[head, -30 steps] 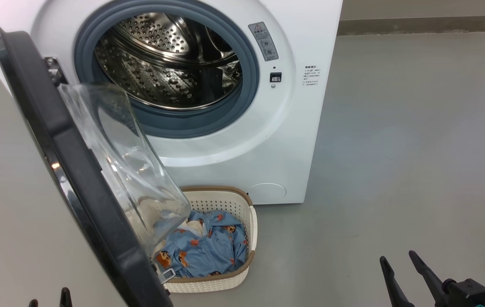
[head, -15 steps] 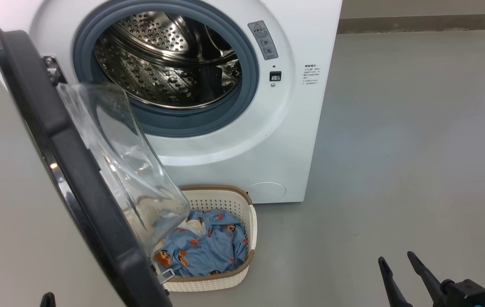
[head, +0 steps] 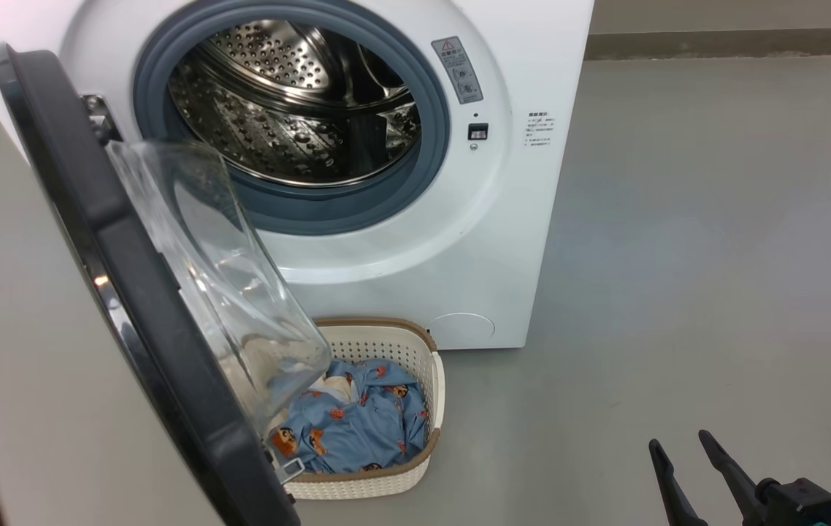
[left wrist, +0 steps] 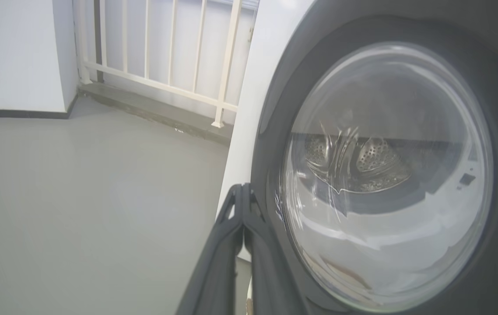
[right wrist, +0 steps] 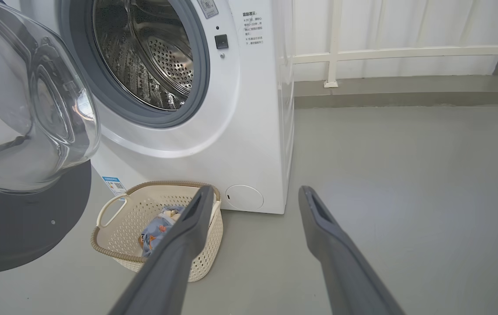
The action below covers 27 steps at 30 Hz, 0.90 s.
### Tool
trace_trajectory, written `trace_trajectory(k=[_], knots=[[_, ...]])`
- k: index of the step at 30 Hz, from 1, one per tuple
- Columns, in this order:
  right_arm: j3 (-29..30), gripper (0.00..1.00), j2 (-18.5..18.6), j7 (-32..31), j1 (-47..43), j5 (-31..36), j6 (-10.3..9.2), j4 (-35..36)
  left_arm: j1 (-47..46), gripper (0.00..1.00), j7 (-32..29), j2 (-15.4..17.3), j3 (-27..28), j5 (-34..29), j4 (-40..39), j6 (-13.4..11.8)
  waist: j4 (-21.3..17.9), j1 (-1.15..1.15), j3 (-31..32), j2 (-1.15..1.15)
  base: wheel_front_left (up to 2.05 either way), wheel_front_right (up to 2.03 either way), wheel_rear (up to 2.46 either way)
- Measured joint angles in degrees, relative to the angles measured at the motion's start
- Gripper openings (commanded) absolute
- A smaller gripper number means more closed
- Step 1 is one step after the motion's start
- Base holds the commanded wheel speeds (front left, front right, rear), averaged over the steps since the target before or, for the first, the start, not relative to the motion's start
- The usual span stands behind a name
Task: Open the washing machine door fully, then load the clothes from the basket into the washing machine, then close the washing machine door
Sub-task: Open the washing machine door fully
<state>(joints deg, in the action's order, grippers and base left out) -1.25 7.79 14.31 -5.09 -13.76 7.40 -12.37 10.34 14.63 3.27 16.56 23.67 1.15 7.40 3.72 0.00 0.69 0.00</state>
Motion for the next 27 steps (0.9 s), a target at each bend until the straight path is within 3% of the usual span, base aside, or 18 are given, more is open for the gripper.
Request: trace_trajectory(k=[5,10,15,18,23,27], knots=[[0.07,1.0,0.04,-0.01,-0.02,-0.02,0.0,0.01,-3.34,0.0,0.01,-0.56,4.08,-0.7,-12.01,0.0,0.65,0.0,0.11,0.0,0.0,0.0,0.0],[0.13,1.0,0.04,-0.01,-0.73,-0.02,0.0,0.02,-3.92,0.0,0.07,-0.64,0.26,-1.7,-25.08,0.0,1.51,0.0,0.31,0.0,0.0,0.0,0.0],[0.16,1.0,-0.12,-0.01,-1.03,-0.03,0.0,-0.01,-4.47,0.0,-0.25,-0.4,-10.57,-2.3,-34.78,0.0,2.7,0.0,0.41,0.0,0.0,0.0,0.0],[0.14,1.0,-0.33,-0.01,-1.05,-0.1,0.0,-0.02,-4.47,0.0,-3.54,-0.13,-19.37,-2.25,-37.82,0.0,3.33,0.0,0.49,0.0,0.0,0.0,0.0],[0.15,1.0,-0.68,-0.01,-1.09,-0.1,0.0,-0.03,-4.43,0.0,-8.58,0.02,-32.05,-0.47,-36.97,0.0,4.14,0.0,0.42,0.0,0.0,0.0,0.0],[0.15,1.0,-0.9,-0.01,-1.09,-0.11,0.0,-0.08,-3.42,0.0,-10.32,-0.02,-37.05,1.9,-31.75,-0.09,4.52,0.0,0.12,0.0,0.0,0.0,0.0]])
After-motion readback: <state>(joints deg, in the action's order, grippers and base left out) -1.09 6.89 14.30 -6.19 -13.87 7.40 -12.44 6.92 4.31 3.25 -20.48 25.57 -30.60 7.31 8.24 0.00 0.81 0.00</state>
